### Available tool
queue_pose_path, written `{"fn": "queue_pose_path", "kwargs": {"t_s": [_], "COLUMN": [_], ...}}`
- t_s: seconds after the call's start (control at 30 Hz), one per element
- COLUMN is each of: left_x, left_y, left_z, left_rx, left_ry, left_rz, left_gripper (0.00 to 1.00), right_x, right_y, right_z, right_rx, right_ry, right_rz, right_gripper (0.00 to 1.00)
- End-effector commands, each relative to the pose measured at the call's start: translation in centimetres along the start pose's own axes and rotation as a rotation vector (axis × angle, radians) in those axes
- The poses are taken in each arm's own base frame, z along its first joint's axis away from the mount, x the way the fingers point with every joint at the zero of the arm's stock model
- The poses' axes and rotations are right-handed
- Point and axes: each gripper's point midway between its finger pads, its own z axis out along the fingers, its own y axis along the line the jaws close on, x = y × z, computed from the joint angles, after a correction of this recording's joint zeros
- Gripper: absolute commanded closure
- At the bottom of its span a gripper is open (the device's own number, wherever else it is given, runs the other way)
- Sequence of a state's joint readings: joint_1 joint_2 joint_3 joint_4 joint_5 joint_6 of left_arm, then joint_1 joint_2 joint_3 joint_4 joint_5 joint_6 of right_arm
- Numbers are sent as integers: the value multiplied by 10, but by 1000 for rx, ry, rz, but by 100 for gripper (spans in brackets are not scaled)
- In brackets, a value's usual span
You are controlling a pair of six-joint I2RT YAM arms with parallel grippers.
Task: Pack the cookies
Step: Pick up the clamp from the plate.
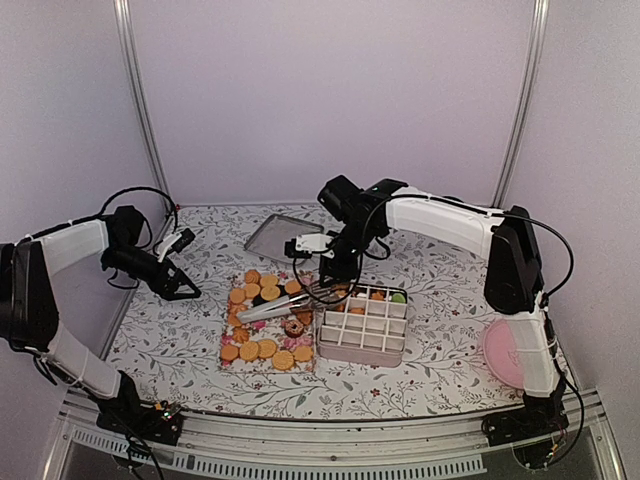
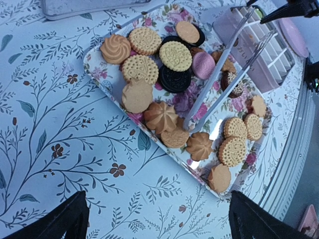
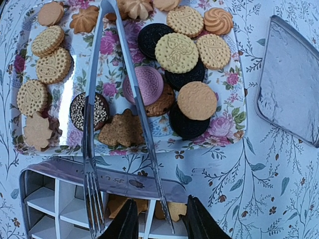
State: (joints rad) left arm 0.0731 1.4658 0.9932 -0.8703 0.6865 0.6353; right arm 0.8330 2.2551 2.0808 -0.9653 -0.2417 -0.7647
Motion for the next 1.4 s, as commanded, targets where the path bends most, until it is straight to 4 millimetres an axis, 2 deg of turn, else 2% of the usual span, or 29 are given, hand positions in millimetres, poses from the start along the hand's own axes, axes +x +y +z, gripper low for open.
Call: {"fn": "queue_pose_path", "kwargs": {"t_s": [0.0, 0.27, 0.33, 0.47, 0.53, 0.63, 0.73, 0.83, 1.17, 1.33, 1.37], "left_x": [-8, -11, -11, -11, -12, -13, -14, -16, -25, -32, -34], "left_y": [-1, 0, 0, 0, 0, 0, -1, -1, -5, -9, -10], "left_z": [-9, -10, -10, -11, -11, -12, -13, -14, -17, -19, -21], "left_rx": [-18, -21, -22, -23, -25, -26, -24, -23, 1, 15, 20], "left_ry": [-20, -24, -24, -25, -26, -29, -36, -40, -69, -93, -101], "left_rz": [20, 21, 22, 24, 25, 27, 28, 28, 29, 32, 34], "left_gripper": [2, 2, 2, 2, 2, 2, 2, 2, 1, 1, 1], "right_x": [-5, -3, -2, -2, -2, 1, 1, -2, -29, -46, -54], "right_y": [8, 10, 11, 15, 19, 22, 21, 14, 4, 6, 8], "right_z": [-10, -4, -5, -7, -6, -2, 1, -1, -43, -77, -89], "right_rx": [-28, -35, -39, -41, -42, -42, -38, -3, 101, 154, 164], "right_ry": [-26, -20, -20, -30, -31, -23, -18, -22, -145, -259, -301], "right_rz": [-17, -19, -18, -21, -27, -32, -32, -27, -40, -48, -50], "right_gripper": [67, 85, 86, 82, 73, 72, 82, 98, 100, 100, 100]}}
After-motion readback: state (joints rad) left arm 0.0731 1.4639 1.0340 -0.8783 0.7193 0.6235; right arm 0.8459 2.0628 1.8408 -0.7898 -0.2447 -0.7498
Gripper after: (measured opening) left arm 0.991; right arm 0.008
